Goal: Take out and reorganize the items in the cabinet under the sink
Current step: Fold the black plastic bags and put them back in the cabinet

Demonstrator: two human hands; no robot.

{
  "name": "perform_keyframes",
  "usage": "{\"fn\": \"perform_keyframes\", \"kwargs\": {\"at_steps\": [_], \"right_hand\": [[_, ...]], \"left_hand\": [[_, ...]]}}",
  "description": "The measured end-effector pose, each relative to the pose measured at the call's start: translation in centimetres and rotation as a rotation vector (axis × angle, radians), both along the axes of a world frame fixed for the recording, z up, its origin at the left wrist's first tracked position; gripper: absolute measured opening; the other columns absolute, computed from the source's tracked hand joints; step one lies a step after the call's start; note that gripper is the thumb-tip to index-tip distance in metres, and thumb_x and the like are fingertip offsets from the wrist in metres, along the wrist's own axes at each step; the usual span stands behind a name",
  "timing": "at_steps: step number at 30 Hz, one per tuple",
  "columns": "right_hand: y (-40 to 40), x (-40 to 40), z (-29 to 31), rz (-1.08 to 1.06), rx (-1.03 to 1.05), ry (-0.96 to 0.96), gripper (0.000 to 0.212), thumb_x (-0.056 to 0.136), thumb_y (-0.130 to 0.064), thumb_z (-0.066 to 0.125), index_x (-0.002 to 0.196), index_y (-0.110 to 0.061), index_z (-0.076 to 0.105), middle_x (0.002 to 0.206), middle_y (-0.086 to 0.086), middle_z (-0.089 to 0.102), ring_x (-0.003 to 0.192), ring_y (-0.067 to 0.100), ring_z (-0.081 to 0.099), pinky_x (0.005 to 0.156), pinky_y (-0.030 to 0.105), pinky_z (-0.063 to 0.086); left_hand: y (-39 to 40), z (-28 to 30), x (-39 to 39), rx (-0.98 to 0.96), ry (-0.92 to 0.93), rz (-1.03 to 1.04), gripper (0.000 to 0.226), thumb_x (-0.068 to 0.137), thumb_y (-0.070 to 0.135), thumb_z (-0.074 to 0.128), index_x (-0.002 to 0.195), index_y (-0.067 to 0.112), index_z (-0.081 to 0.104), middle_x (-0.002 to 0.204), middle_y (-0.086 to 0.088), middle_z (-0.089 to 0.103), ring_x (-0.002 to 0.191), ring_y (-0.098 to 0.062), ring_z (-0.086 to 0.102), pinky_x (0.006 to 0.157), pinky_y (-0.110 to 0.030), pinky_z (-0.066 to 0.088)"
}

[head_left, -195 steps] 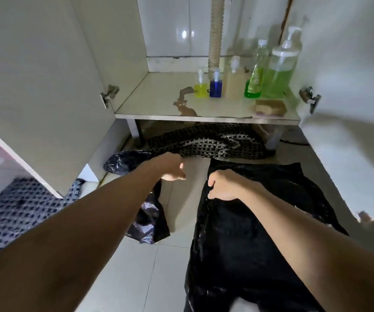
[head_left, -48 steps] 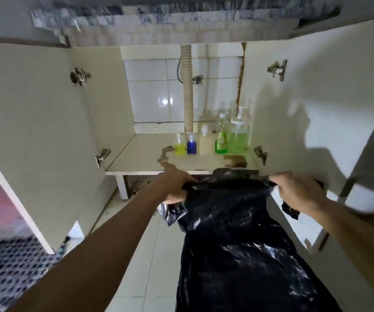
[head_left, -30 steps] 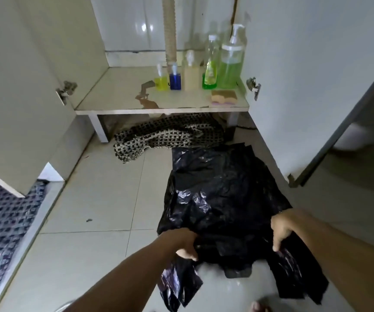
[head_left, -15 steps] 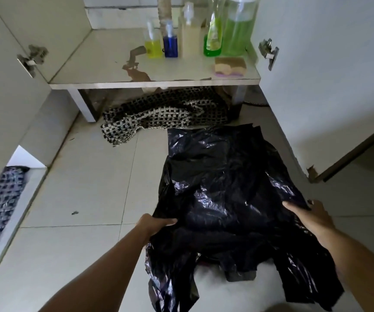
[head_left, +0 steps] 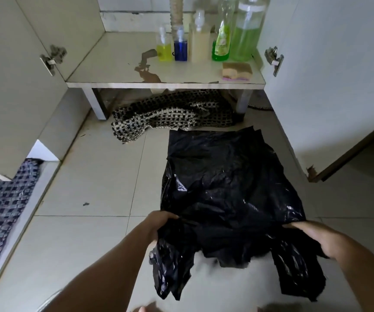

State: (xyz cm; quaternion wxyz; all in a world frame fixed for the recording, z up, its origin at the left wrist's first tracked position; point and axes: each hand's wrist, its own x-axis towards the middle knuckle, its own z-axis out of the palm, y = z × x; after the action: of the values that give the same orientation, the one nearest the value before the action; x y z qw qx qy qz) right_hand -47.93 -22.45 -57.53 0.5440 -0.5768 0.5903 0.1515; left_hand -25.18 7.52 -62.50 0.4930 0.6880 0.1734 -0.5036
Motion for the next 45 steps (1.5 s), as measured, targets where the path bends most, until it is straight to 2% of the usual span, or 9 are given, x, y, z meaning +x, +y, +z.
{"fn": "perform_keyframes", "kwargs": {"at_steps": [5, 10, 18, 23, 27, 31, 33, 38, 45], "right_hand": [[1.4, 4.2, 3.8, 0.005, -0.021, -0.104, 0.028, 0.074, -0.022, 0.079, 0.089, 0.0, 0.069, 0.084, 0.019, 0.07, 0.077, 0.032, 0.067, 0.066, 0.034, 0.052], [2.4, 6.5, 6.3, 0.009, 0.012, -0.16, 0.022, 0.072, -0.018, 0.077, 0.084, -0.001, 0.07, 0.067, 0.016, 0.071, 0.064, 0.028, 0.066, 0.063, 0.033, 0.054], [1.4, 1.5, -0.9, -0.01, -0.08, 0.106, 0.019, 0.077, -0.015, 0.071, 0.088, 0.001, 0.069, 0.074, 0.02, 0.068, 0.064, 0.032, 0.066, 0.071, 0.04, 0.055], [0.3, -0.3, -6.2, -0.066, -0.078, 0.152, 0.032, 0.074, -0.018, 0.076, 0.099, 0.001, 0.068, 0.094, 0.022, 0.07, 0.082, 0.036, 0.068, 0.086, 0.047, 0.055], [0.6, -0.2, -6.6, -0.092, -0.053, 0.158, 0.026, 0.077, -0.018, 0.073, 0.095, 0.001, 0.069, 0.09, 0.022, 0.071, 0.081, 0.037, 0.069, 0.081, 0.051, 0.057], [2.5, 0.5, -2.7, -0.134, -0.007, 0.094, 0.012, 0.085, -0.012, 0.063, 0.076, -0.004, 0.064, 0.052, 0.013, 0.064, 0.052, 0.026, 0.061, 0.048, 0.029, 0.053], [3.2, 0.9, -1.1, -0.132, -0.018, 0.083, 0.013, 0.085, -0.014, 0.064, 0.078, -0.003, 0.064, 0.059, 0.015, 0.065, 0.06, 0.028, 0.061, 0.057, 0.033, 0.053], [3.4, 3.0, 3.7, -0.042, -0.106, -0.003, 0.031, 0.084, -0.028, 0.067, 0.104, -0.003, 0.065, 0.104, 0.019, 0.066, 0.097, 0.036, 0.063, 0.092, 0.045, 0.051], [6.9, 5.7, 11.2, 0.141, -0.006, -0.235, 0.021, 0.088, -0.023, 0.058, 0.073, -0.009, 0.059, 0.05, 0.003, 0.064, 0.043, 0.016, 0.062, 0.047, 0.024, 0.049]], "left_hand": [[2.4, 3.3, 2.9, 0.015, -0.076, 0.065, 0.007, 0.087, 0.005, 0.056, 0.084, 0.0, 0.059, 0.058, -0.015, 0.066, 0.05, -0.026, 0.063, 0.036, -0.025, 0.05], [5.5, 5.5, 4.5, 0.015, -0.097, 0.031, 0.01, 0.088, 0.008, 0.057, 0.082, 0.001, 0.06, 0.049, -0.012, 0.066, 0.037, -0.021, 0.062, 0.036, -0.025, 0.05], [1.5, 2.2, -0.2, 0.002, 0.025, -0.114, 0.017, 0.09, 0.011, 0.061, 0.081, -0.002, 0.057, 0.067, -0.015, 0.067, 0.064, -0.027, 0.062, 0.084, -0.043, 0.051], [0.1, -0.9, -1.8, 0.03, 0.019, -0.065, 0.014, 0.083, 0.004, 0.068, 0.092, -0.005, 0.061, 0.074, -0.017, 0.069, 0.07, -0.029, 0.063, 0.072, -0.042, 0.057], [0.1, -1.7, -2.3, 0.055, -0.01, -0.103, 0.015, 0.081, 0.005, 0.07, 0.09, -0.002, 0.061, 0.082, -0.016, 0.065, 0.068, -0.027, 0.063, 0.074, -0.041, 0.054], [-0.3, -0.6, -2.8, 0.061, -0.03, -0.136, 0.011, 0.084, 0.005, 0.065, 0.077, 0.002, 0.057, 0.076, -0.013, 0.062, 0.064, -0.025, 0.06, 0.064, -0.034, 0.057], [-0.4, 0.6, -2.8, 0.049, -0.039, -0.124, 0.007, 0.085, 0.003, 0.06, 0.078, 0.002, 0.057, 0.074, -0.014, 0.061, 0.062, -0.025, 0.059, 0.05, -0.03, 0.055], [0.8, 4.4, -0.9, 0.0, -0.12, -0.063, 0.017, 0.08, 0.003, 0.057, 0.097, 0.0, 0.059, 0.081, -0.017, 0.063, 0.068, -0.029, 0.06, 0.061, -0.034, 0.053], [5.3, 12.3, 3.1, 0.202, -0.561, -0.146, 0.026, 0.08, 0.0, 0.063, 0.105, -0.005, 0.058, 0.095, -0.019, 0.058, 0.085, -0.029, 0.059, 0.07, -0.034, 0.05]]}}
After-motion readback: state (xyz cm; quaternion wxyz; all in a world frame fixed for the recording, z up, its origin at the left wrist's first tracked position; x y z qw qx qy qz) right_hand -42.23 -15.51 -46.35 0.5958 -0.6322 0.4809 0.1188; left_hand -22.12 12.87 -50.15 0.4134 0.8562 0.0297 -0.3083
